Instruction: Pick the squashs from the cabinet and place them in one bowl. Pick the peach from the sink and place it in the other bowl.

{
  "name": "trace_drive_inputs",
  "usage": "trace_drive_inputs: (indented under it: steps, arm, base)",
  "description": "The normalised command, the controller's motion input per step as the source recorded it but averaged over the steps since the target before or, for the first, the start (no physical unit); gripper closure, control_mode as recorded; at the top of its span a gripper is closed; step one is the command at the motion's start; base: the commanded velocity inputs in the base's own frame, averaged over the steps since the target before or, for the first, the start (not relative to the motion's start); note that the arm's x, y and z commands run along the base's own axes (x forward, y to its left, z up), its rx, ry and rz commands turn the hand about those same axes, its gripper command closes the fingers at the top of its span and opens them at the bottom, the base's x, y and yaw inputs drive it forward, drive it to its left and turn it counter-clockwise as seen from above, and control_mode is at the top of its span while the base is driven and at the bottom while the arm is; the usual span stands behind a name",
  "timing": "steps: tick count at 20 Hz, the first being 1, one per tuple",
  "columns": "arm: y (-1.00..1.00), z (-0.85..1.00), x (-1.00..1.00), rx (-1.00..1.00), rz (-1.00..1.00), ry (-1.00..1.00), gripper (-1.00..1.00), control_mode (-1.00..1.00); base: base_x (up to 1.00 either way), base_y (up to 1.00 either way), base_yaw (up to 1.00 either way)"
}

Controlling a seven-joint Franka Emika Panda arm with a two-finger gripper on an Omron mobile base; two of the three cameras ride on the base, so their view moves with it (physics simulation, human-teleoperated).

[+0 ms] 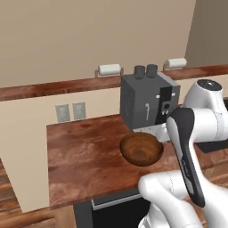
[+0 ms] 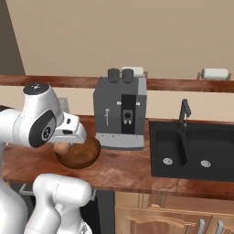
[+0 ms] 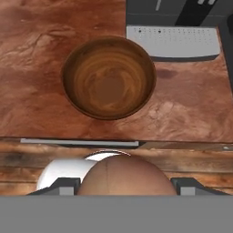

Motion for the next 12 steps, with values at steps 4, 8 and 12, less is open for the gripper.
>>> trace_drive_inputs:
  steps: [4, 8, 12]
  arm:
    - [-0.02, 0.00, 0.44, 0.00, 0.00, 0.08, 1.00, -1.00]
    - [0.00, 0.00, 0.66, 0.00, 0.00, 0.06, 1.00, -1.00]
    - [0.00, -0.01, 0.26, 0.00, 0.00, 0.00, 1.00, -1.00]
  base:
    - [0.00, 0.00, 0.00]
    - [0.00, 0.00, 0.00]
    - [0.00, 0.00, 0.00]
